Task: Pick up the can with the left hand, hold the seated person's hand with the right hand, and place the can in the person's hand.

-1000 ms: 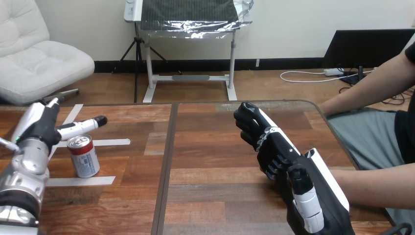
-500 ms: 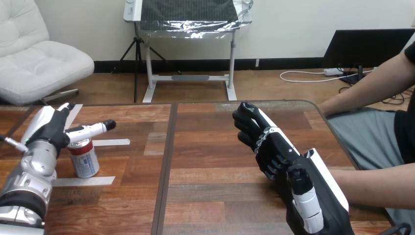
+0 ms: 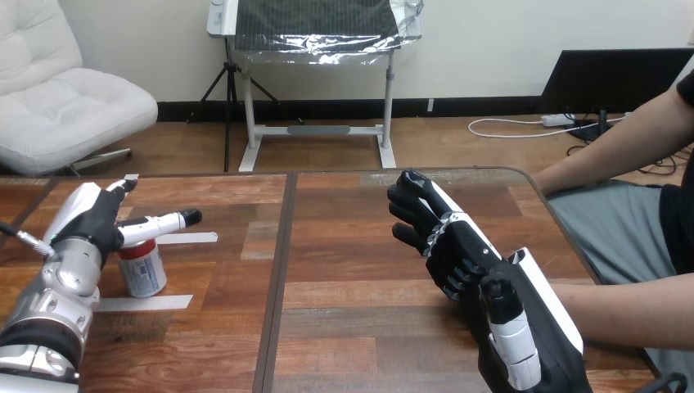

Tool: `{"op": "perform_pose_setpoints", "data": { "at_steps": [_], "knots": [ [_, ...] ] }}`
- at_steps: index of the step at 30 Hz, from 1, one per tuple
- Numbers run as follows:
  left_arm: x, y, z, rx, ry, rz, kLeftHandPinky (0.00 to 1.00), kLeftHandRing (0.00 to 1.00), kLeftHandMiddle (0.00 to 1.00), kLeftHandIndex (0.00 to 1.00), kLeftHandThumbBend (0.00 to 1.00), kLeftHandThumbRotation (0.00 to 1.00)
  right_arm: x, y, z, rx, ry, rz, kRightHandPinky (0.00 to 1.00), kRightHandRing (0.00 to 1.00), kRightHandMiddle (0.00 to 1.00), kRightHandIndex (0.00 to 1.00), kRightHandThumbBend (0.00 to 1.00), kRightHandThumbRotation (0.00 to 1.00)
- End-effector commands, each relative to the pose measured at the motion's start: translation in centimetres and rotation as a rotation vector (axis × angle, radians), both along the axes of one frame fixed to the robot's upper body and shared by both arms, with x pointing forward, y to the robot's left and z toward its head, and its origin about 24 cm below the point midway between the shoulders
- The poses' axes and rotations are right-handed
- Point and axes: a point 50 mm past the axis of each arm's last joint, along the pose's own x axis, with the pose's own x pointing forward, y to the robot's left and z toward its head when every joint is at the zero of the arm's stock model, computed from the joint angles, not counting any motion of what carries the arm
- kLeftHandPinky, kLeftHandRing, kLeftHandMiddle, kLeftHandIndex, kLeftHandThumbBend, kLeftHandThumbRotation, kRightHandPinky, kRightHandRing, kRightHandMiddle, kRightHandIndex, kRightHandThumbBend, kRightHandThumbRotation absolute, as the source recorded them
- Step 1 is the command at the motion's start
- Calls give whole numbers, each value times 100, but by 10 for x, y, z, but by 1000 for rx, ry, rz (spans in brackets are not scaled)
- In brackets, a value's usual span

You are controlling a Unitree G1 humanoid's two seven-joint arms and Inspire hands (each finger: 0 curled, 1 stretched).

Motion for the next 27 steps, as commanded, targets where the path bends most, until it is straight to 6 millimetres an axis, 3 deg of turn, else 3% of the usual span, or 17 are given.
{"op": "perform_pose_setpoints", "data": {
  "at_steps": [1, 27],
  "knots": [
    [9, -6, 10, 12, -18, -27, 85, 95, 96, 94, 97, 60, 8, 3, 18, 30, -108, 1, 94, 96, 94, 95, 74, 100],
    [3, -5, 1, 2, 15, -25, 86, 99, 97, 95, 93, 47, 7, 2, 18, 47, -110, 3, 93, 96, 94, 95, 74, 100]
  ]
}}
